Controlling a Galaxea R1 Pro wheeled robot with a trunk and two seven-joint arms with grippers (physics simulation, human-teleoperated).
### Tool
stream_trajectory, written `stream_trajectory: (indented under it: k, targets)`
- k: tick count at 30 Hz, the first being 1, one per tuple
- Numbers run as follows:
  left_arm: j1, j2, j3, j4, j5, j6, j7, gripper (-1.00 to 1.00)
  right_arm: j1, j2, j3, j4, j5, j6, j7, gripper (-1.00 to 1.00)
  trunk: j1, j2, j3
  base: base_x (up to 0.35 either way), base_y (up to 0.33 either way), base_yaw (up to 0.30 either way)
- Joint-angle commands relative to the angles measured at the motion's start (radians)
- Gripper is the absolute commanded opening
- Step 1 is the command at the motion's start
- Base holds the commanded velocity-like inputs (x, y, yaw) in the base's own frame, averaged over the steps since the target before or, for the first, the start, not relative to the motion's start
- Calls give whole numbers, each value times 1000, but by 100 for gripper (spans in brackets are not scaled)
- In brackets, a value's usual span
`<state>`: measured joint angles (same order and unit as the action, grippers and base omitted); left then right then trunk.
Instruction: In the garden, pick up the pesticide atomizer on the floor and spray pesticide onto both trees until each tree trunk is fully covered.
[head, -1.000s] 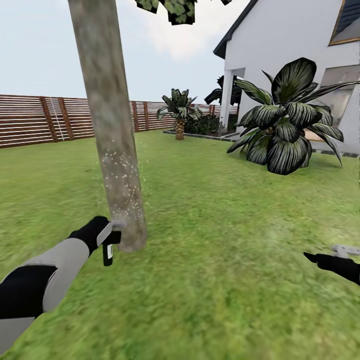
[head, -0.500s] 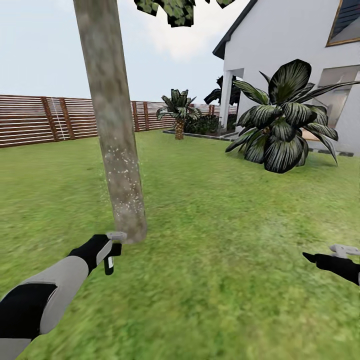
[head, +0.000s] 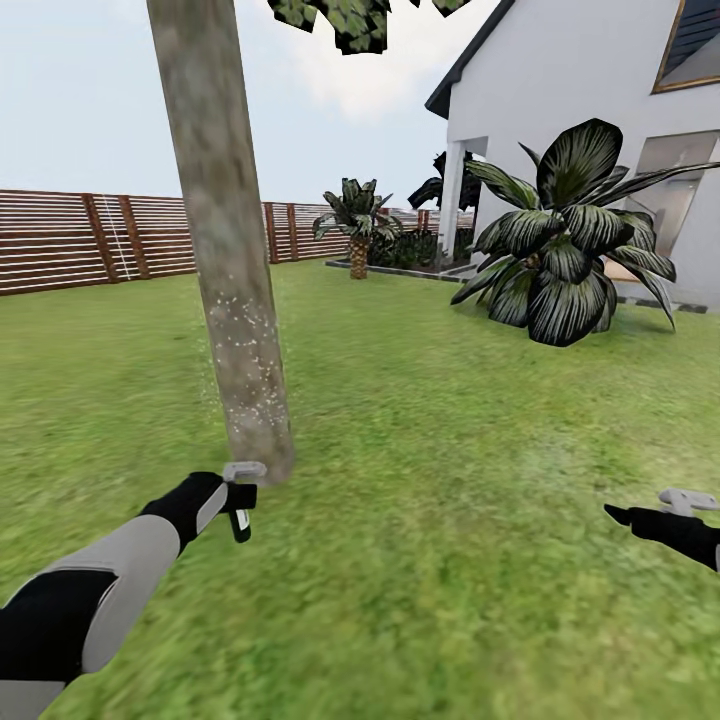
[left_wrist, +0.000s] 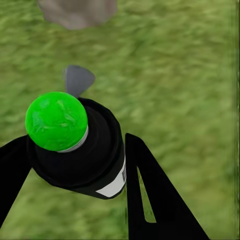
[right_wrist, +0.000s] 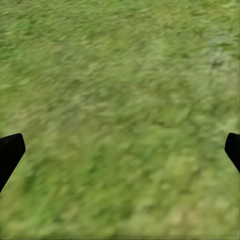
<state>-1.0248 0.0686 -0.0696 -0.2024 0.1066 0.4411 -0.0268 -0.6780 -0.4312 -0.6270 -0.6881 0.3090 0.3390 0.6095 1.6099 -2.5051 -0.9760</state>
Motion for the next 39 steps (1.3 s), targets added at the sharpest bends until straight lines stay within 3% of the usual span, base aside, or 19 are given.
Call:
stream_trajectory:
  k: [1, 6, 9, 10, 11, 12, 13, 14, 16, 17, 19, 21, 24, 26, 27, 28, 29, 33, 39]
  targets:
    - [0, -4, -1, 0, -2, 0, 0, -100, 0, 0, -2, 0, -1, 0, 1, 100, 0, 0, 0, 0, 0, 0]
    - [12, -9, -1, 0, -2, -35, -5, -100, 0, 2, 3, -2, 5, 0, -2, 100, 0, 0, 0, 0, 0, 0]
    - [39, -7, -17, -1, -6, -86, -84, -100, 0, 2, 7, -1, 5, 0, 1, 100, 0, 0, 0, 0, 0, 0]
    - [41, -5, -72, -2, -26, -93, -147, -100, 0, 2, 8, -1, 5, 0, 2, 100, 0, 0, 0, 0, 0, 0]
    - [43, -4, -163, -3, -68, -98, -214, -100, 0, 2, 24, -1, 5, 0, 3, 100, 0, 0, 0, 0, 0, 0]
    - [43, -3, -252, -4, -109, -100, -266, -100, 0, 3, 67, -2, 4, 0, 4, 100, 0, 0, 0, 0, 0, 0]
    - [43, -3, -320, -5, -138, -101, -301, -100, 0, 4, 155, -2, 3, 0, 5, 100, 0, 0, 0, 0, 0, 0]
    - [43, -2, -347, -5, -150, -101, -315, -100, 0, 4, 228, -2, 1, 0, 5, 100, 0, 0, 0, 0, 0, 0]
    - [43, -1, -385, -7, -170, -102, -345, -100, 0, 6, 414, -2, -2, 4, 6, 100, 0, 0, 0, 0, 0, 0]
    - [43, -1, -398, -7, -187, -102, -382, -100, 0, 23, 462, -2, -3, 7, 12, 100, 0, 0, 0, 0, 0, 0]
    - [43, 13, -419, -12, -252, -104, -509, -100, 0, 80, 501, -2, -2, 10, 138, 100, 0, 0, 0, 0, 0, 0]
    - [43, 22, -426, -42, -334, -133, -648, -100, -4, 111, 512, -2, 2, 10, 286, 100, 0, 0, 0, 0, 0, 0]
    - [43, 23, -427, -64, -454, -210, -864, -100, -9, 175, 575, -5, 5, 11, 382, 100, 0, 0, 0, 0, 0, 0]
    - [43, 22, -427, -94, -491, -277, -949, -100, -12, 238, 614, -5, 5, 11, 410, 100, 0, 0, 0, 0, 0, 0]
    - [43, 22, -427, -101, -496, -287, -978, -100, -13, 262, 620, -5, 5, 11, 414, -100, 0, 0, 0, 0, 0, 0]
    - [43, 22, -428, -117, -508, -297, -1038, -100, -14, 307, 625, -5, 5, 11, 418, -100, 0, 0, 0, 0, 0, 0]
    - [43, 22, -429, -130, -519, -301, -1069, -100, -15, 327, 628, -5, 5, 11, 420, -100, 0, 0, 0, 0, 0, 0]
    - [43, 21, -431, -149, -600, -326, -1106, -100, -15, 370, 650, -6, 6, 11, 426, -100, 0, 0, 0, 0, 0, 0]
    - [43, -20, -432, -150, -620, -376, -1108, -100, -15, 444, 665, -46, 5, 11, 427, -100, 0, 0, 0, 0, 0, 0]
